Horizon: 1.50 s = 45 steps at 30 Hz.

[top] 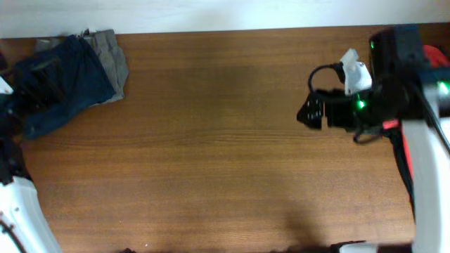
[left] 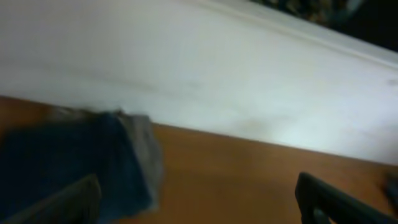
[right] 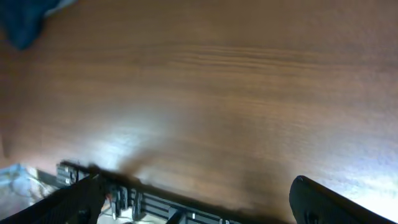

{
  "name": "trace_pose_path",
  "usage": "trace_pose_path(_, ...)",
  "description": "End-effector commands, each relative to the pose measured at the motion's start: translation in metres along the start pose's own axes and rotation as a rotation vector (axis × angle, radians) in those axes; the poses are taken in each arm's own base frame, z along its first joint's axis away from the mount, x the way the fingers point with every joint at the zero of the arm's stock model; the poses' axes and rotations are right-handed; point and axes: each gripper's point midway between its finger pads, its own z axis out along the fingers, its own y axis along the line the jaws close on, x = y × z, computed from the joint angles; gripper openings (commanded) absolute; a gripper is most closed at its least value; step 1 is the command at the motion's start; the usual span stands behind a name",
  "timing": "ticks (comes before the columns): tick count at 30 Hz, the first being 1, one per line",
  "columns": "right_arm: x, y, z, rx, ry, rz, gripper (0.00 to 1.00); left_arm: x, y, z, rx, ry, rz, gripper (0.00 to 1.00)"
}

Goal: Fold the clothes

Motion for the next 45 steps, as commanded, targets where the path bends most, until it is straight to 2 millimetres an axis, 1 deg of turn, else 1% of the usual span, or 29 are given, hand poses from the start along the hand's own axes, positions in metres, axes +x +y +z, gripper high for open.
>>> trace_pose_path(1, 0.026, 0.034, -0.029, -0.055, -0.075, -0.146, 0.99, 0.014, -0.023, -0.007, 0.105, 0.056, -0.041, 0.99)
trace_pose_path(3, 0.045, 0.049, -0.044, -0.058, -0.114, -0.227, 0.99, 0.026, -0.036, -0.01, 0.18, 0.104, -0.087, 0.99)
trace_pose_path(5, 0.058, 0.056, -0.054, -0.06, -0.143, -0.253, 0.99, 0.034, -0.051, -0.014, 0.265, 0.139, -0.126, 0.99)
trace_pose_path(6, 0.068, 0.061, -0.062, -0.07, -0.163, -0.264, 0.99, 0.036, -0.059, -0.017, 0.314, 0.153, -0.144, 0.99)
trace_pose_path(8, 0.081, 0.065, -0.073, -0.083, -0.193, -0.284, 0.99, 0.039, -0.068, -0.018, 0.353, 0.166, -0.154, 0.99)
trace_pose_path(10, 0.093, 0.064, -0.084, -0.091, -0.228, -0.304, 0.99, 0.04, -0.071, -0.017, 0.362, 0.17, -0.15, 0.99)
trace_pose_path(13, 0.117, 0.055, -0.099, -0.112, -0.285, -0.318, 0.99, 0.04, -0.072, -0.017, 0.363, 0.173, -0.148, 0.99)
trace_pose_path(18, 0.137, 0.019, -0.114, -0.014, -0.403, -0.305, 0.99, 0.04, -0.072, -0.017, 0.363, 0.172, -0.149, 0.99)
trace_pose_path(20, 0.14, 0.01, -0.119, 0.017, -0.443, -0.299, 0.99, 0.04, -0.072, -0.017, 0.363, 0.173, -0.148, 0.99)
trace_pose_path(23, 0.14, 0.004, -0.124, 0.039, -0.474, -0.294, 0.99, 0.04, -0.072, -0.017, 0.363, 0.173, -0.149, 0.99)
trace_pose_path(45, 0.14, 0.004, -0.123, 0.04, -0.468, -0.294, 0.99, 0.04, -0.072, -0.017, 0.363, 0.172, -0.148, 0.99)
